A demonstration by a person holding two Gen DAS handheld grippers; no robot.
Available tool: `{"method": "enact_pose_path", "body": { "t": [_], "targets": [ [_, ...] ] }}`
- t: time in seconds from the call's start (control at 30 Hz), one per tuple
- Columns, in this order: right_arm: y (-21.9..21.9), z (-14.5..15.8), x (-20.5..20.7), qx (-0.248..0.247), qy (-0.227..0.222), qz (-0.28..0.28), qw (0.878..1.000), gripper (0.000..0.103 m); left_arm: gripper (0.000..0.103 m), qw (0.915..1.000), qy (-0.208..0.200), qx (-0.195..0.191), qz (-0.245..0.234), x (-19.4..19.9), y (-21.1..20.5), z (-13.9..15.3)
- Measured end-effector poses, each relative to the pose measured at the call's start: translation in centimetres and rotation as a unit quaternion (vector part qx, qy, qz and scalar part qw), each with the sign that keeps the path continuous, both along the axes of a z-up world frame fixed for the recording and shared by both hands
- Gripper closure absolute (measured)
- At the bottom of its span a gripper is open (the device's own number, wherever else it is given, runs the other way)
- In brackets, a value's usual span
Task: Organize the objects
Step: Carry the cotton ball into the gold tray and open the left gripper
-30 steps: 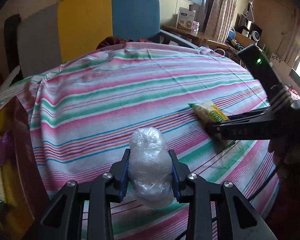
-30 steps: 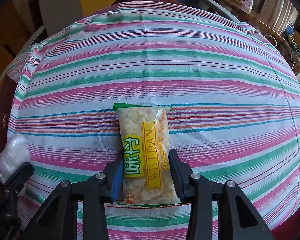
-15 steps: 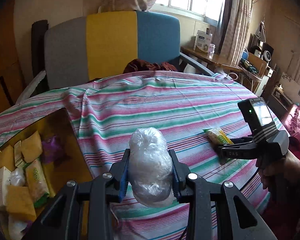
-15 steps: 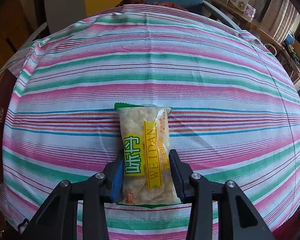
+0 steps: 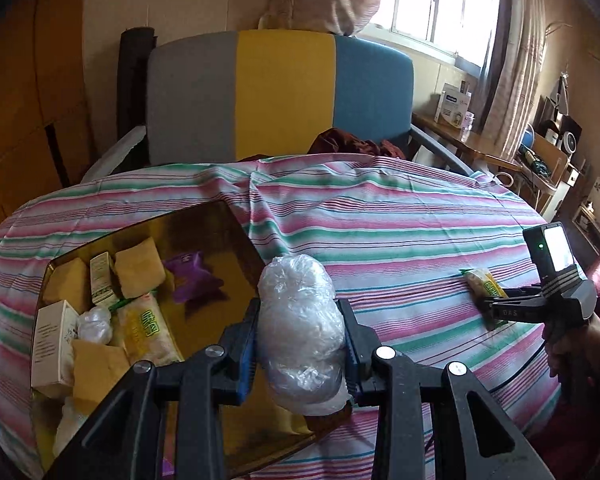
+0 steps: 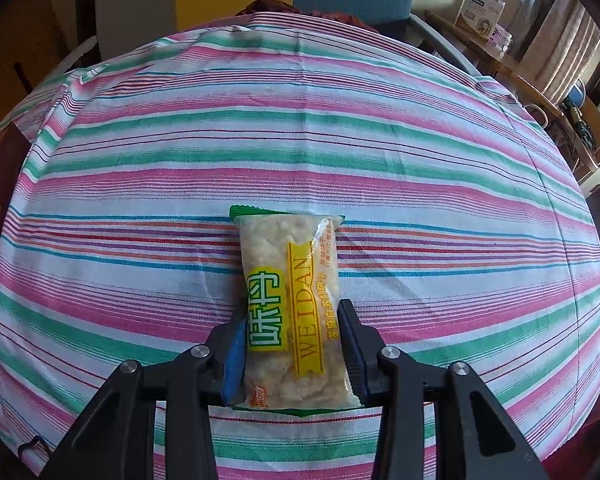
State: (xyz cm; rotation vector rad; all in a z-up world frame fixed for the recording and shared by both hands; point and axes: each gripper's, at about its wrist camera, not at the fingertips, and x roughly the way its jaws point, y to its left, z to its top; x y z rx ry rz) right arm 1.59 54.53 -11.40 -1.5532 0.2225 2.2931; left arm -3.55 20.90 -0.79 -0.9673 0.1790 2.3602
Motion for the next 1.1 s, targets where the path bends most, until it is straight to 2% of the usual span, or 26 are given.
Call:
{"method": "enact_pose_path", "body": {
  "t": [0.17,0.23,0.37,0.5,0.6,0.83,1.1],
  "targets": [
    [-0.5,0.1,0.0,0.006,-0.001,0.002,1.000,0.061,0.068,0.9996,-0.021,0.001,0.021,-1.0,-1.8,-1.0],
    [-0.5,0.1,-0.1,0.011,-0.003,0.005,1.000,0.061,0.068,0.9986,-0.041,0.015,0.029,-1.7,-3.0,-1.5],
    [-0.7,0.0,-0.3,0.015,-0.004,0.009,1.000,0.061,0.068,0.9908,-0.101,0.059,0.068,-3.9,-6.6,-2.5],
    [-0.8,0.0,-0.4,0.019,-0.006,0.015,1.000,0.061,0.068,0.9844,-0.112,0.070,0.116,-5.2,-10.1,-2.9],
    [-1.0,0.0,-0.5,0.023,-0.007,0.019,1.000,0.062,0.068,0.9808,-0.121,0.080,0.130,-6.0,-11.4,-2.9],
    [-1.1,0.1,-0.4,0.027,-0.009,0.022,0.999,0.062,0.068,0.9780,-0.147,0.093,0.115,-8.4,-8.6,-2.9],
    [-1.0,0.1,-0.4,0.026,-0.008,0.024,0.999,0.062,0.068,0.9795,-0.152,0.063,0.116,-12.8,-4.6,-3.8]
  ]
}}
